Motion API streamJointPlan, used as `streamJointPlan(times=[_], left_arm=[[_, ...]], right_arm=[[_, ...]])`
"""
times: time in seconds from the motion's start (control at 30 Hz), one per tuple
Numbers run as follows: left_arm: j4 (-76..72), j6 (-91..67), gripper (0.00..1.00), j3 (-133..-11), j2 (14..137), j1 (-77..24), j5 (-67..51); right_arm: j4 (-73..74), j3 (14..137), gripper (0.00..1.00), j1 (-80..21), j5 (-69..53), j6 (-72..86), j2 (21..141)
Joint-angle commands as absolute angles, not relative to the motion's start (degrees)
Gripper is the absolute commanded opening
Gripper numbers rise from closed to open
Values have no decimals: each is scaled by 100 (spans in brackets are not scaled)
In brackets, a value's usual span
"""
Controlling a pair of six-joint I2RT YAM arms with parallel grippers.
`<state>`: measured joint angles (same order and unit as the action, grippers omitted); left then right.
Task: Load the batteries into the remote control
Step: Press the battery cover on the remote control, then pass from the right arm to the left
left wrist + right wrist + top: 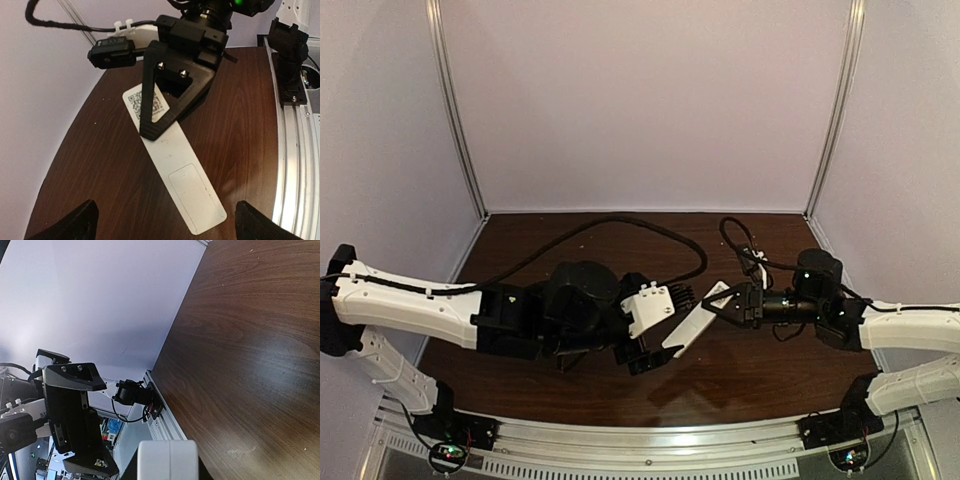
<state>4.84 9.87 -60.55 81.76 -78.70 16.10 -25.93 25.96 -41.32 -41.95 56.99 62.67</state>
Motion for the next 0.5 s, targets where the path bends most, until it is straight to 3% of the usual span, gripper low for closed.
streamJointPlan(times=[0.0,0.3,0.47], left_arm=[[-54,-219,97,-6203,8496,-7846,1959],[-29,-737,97,-7168,9504,-7906,2151],[604,-769,84,-7913,10107,-7902,2525]], right_arm=[[-2051,2909,0,-4094,-3461,5310,5918],[-1849,2960,2,-4104,-3151,5339,5853],[-1763,3007,2,-4114,-3111,5306,5827]])
